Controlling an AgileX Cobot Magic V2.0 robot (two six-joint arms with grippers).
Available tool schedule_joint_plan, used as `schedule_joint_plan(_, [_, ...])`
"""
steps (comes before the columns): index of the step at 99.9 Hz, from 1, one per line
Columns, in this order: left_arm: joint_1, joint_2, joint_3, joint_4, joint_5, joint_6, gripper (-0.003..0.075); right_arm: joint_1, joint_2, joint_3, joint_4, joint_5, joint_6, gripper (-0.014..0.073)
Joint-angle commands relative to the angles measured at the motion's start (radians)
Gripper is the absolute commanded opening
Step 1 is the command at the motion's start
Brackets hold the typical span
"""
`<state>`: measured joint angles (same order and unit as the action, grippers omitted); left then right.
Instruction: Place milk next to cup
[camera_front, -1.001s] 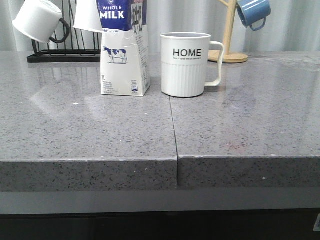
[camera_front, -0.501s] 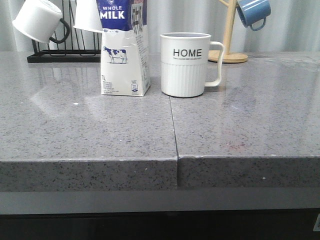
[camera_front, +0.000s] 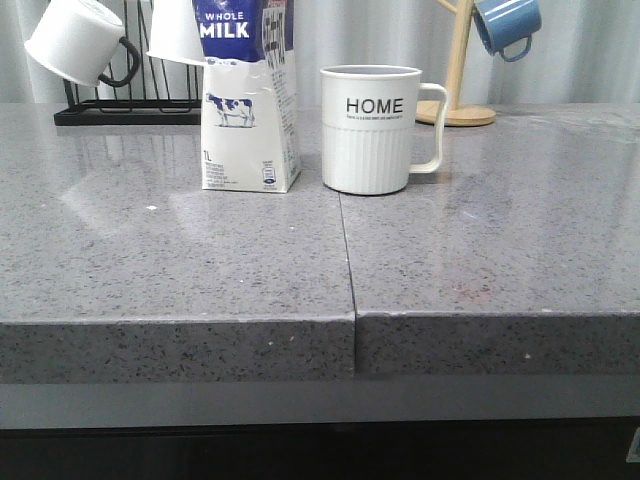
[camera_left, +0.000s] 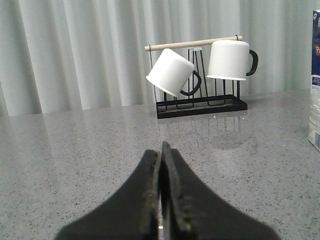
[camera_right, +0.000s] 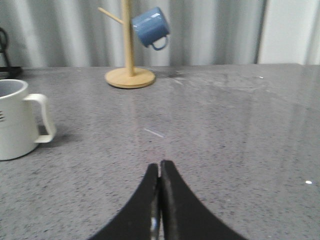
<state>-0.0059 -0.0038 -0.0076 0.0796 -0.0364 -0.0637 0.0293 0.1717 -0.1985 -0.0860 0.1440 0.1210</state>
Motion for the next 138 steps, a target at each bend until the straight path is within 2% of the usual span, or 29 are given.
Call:
schedule_joint_plan(1, [0.001,-0.033,0.050,-0.004,-0.081,-0.008,-0.0021,0.028,-0.029,0.003,-0.009,-0.090,0.000,-0.0120])
schedule_joint_plan(40, [0.001,-0.033,0.050,-0.004,-0.081,-0.008,-0.0021,0.032,-0.201,0.209,0.021,-0.203,0.000,-0.0120])
schedule_joint_plan(138, [0.001,-0.033,0.050,-0.004,-0.081,-0.008,-0.0021,0.032,-0.201,0.208,0.021,-0.205,0.000,-0.0120])
